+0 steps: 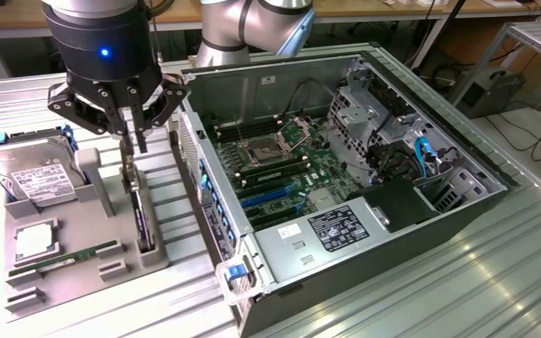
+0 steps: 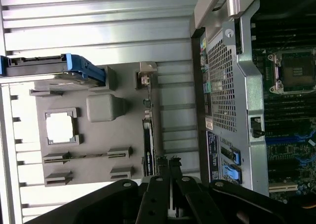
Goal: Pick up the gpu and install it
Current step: 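Pick up the gpu and move the gpu toward the slot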
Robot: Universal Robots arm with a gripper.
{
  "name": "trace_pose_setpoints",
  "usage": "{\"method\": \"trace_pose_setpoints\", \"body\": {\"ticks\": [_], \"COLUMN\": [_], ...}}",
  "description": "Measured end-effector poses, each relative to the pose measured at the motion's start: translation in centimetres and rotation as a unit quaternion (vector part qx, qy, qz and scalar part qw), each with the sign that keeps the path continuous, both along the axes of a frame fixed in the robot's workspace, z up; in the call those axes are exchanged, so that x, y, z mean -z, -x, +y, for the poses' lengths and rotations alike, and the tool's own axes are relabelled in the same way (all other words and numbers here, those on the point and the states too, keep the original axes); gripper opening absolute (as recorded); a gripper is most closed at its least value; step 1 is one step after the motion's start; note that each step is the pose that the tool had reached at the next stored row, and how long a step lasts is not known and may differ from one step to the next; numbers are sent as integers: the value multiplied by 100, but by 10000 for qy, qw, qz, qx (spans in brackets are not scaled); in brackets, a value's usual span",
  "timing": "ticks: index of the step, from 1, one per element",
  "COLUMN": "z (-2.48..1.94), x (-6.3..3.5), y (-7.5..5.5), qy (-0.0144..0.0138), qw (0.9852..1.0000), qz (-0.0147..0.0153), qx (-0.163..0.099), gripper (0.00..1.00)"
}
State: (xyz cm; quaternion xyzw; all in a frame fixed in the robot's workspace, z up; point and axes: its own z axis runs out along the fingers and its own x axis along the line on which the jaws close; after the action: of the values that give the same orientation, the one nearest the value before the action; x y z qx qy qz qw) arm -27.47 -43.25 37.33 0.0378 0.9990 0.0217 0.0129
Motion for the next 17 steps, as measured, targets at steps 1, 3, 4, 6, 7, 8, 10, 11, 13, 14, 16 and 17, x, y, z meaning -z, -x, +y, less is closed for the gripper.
{"method": "trace_pose_setpoints", "body": {"ticks": [1, 3, 4, 6, 7, 8, 10, 11, 13, 14, 16, 17], "z": [0, 0, 0, 0, -1, -1, -3, -6, -9, -11, -12, -12], "x": [0, 0, 3, 51, 71, 91, 142, 170, 222, 248, 309, 328], "y": [0, 0, 0, 2, 4, 8, 25, 38, 70, 86, 119, 123], "qy": [0, 0, 0, 0, 0, 0, 0, 0, 0, 0, 0, 0], "qw": [10000, 10000, 10000, 10000, 10000, 10000, 10000, 10000, 10000, 10000, 10000, 10000], "qz": [0, 0, 0, 0, 0, 0, 0, 0, 0, 0, 0, 0], "qx": [0, 0, 0, 0, 0, 0, 0, 0, 0, 0, 0, 0], "gripper": [17, 30, 36, 42, 42, 42, 42, 42, 42, 42, 42, 42]}}
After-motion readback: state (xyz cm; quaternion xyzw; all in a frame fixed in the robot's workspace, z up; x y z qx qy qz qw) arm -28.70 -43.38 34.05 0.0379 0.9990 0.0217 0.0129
